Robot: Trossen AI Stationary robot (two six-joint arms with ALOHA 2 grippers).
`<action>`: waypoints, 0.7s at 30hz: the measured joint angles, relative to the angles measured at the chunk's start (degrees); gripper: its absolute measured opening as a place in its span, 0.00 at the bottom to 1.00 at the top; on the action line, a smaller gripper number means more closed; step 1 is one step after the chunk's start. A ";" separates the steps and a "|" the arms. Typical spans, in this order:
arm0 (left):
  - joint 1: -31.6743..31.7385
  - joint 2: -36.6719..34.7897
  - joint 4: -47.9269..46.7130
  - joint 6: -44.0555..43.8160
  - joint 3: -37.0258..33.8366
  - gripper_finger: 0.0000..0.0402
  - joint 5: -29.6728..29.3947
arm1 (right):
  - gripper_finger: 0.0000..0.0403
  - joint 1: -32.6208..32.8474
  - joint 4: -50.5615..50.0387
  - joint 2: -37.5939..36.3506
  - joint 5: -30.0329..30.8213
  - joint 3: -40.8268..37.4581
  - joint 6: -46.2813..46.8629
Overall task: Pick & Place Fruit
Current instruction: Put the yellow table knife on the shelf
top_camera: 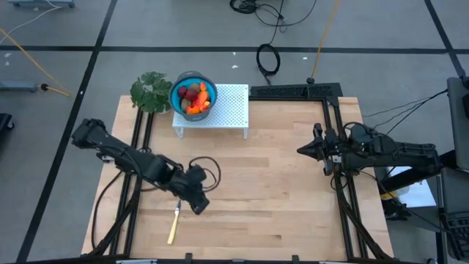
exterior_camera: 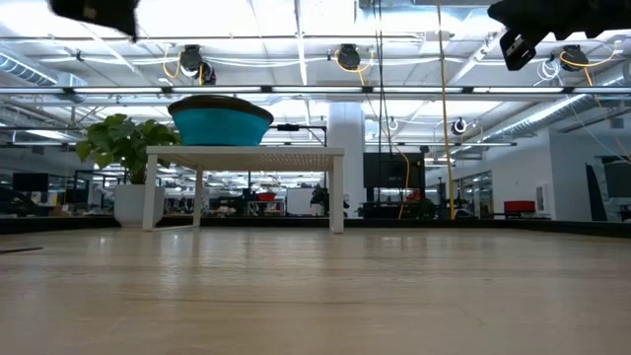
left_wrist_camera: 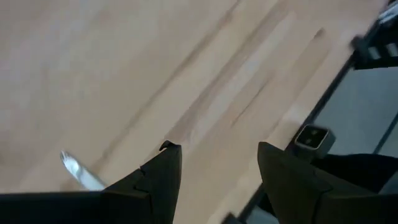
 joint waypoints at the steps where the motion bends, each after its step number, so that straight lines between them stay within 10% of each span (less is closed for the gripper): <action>1: -0.41 0.93 -0.32 -1.72 0.00 0.52 0.90 | 0.00 -0.06 -0.47 -0.46 0.00 0.00 -0.21; 21: -11.58 12.15 -4.34 -27.74 -3.57 0.52 9.12 | 0.00 -0.04 -1.58 -2.61 -0.24 0.00 -1.04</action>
